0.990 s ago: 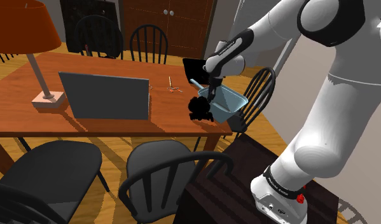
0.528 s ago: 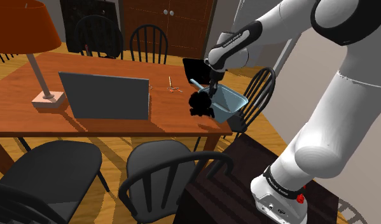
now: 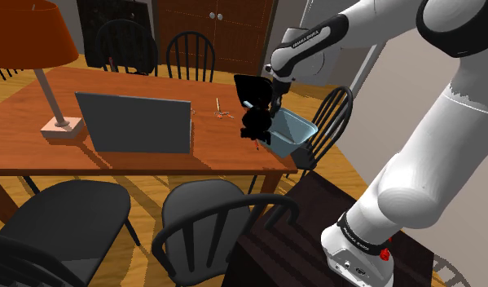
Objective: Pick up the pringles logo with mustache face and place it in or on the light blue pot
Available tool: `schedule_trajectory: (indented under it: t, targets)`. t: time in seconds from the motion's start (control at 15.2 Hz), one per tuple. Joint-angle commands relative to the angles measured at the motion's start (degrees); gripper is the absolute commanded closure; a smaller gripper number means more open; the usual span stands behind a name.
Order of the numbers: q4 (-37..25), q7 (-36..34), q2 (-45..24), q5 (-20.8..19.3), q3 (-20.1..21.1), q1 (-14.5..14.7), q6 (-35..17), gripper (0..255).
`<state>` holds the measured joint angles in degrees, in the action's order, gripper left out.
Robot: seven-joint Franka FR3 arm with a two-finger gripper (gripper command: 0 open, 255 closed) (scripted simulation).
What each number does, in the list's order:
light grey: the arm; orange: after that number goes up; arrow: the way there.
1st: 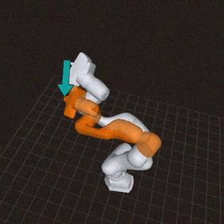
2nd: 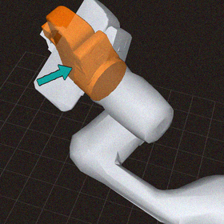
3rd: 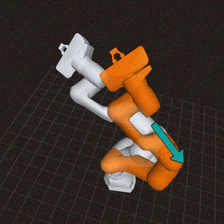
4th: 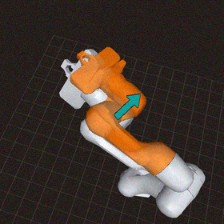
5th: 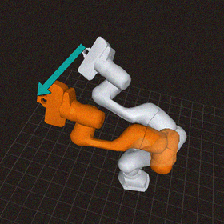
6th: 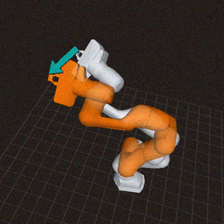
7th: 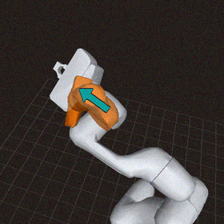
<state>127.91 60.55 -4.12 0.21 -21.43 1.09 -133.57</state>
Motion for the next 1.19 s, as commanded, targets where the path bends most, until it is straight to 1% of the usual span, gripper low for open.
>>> schedule_trajectory:
  t: [0.0, 1.12]
  targets:
    - [-0.4, -0.4, 1.2, -0.6, 0.0, 0.1, 1.4, 255]
    - [-7.3, -2.1, 7.5, -3.2, 0.2, 0.4, 14.3, 255]
